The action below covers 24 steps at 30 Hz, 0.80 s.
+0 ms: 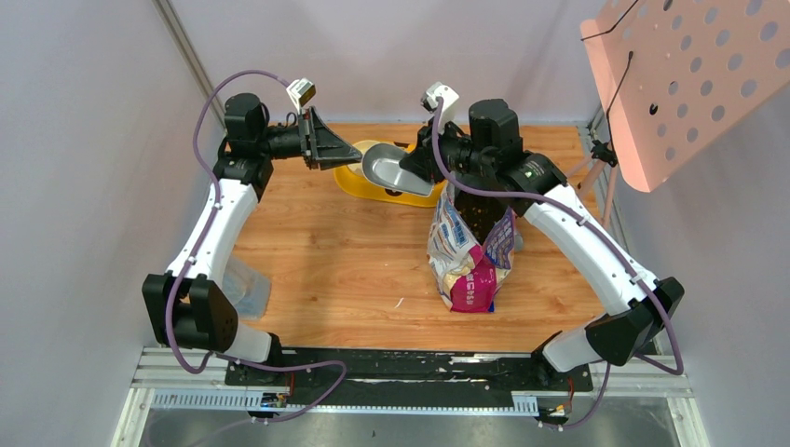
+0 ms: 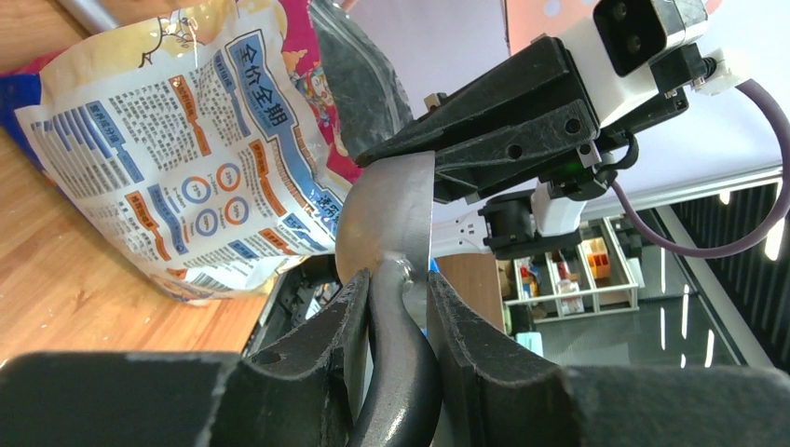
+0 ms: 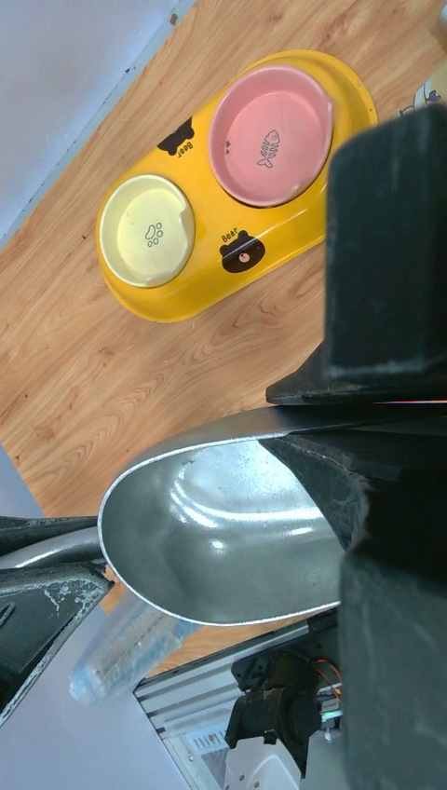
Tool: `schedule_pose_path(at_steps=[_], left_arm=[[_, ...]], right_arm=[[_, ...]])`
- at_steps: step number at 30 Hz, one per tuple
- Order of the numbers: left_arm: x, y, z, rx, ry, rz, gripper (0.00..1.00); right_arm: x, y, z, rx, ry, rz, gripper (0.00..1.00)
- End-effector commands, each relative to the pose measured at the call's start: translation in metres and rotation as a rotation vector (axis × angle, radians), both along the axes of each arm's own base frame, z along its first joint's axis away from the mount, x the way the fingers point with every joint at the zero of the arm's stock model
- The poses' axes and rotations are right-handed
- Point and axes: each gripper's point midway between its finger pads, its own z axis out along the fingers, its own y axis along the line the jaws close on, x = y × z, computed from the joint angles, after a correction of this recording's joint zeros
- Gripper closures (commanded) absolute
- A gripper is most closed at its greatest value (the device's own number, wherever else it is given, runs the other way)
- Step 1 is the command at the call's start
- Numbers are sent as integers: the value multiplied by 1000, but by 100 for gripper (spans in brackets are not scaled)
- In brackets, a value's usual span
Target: Serve the pet food
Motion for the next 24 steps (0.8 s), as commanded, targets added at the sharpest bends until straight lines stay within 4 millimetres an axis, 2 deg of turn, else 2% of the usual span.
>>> schedule_pose_path(at_steps=[1,3,6,9,11,13,16,18,21,24], left_arm=[[-1,2,4,7,-91,3,100],[-1,2,2,15,-102,11,100],[-1,4,-4,47,-102,30,100],[-2,6,-7,91,-148,44,100],[-4,7,-7,107,-176,47,100],[-5,8,-6,131,-214,56,100],[-5,10,-3,174,-325,65,100],[-8,7,10,204,-430,64,100],[-22,-7,25,210,-513,6,100],[-32,-16,51,175,-584,-35,100]], right_arm=[[-1,-3,12,24,-33,-14,100],[-2,-4,10,19,-27,-18,100],[-6,-9,16,24,-27,-28,85],[-20,-20,34,37,-30,9,52],[-28,-33,45,50,-15,17,37],[-29,-48,52,56,14,-7,32],[-24,-77,55,50,29,-82,29],[-17,-99,53,14,-4,-159,29],[-9,-134,53,-68,-90,-287,28],[-12,-157,48,-124,-146,-358,25]])
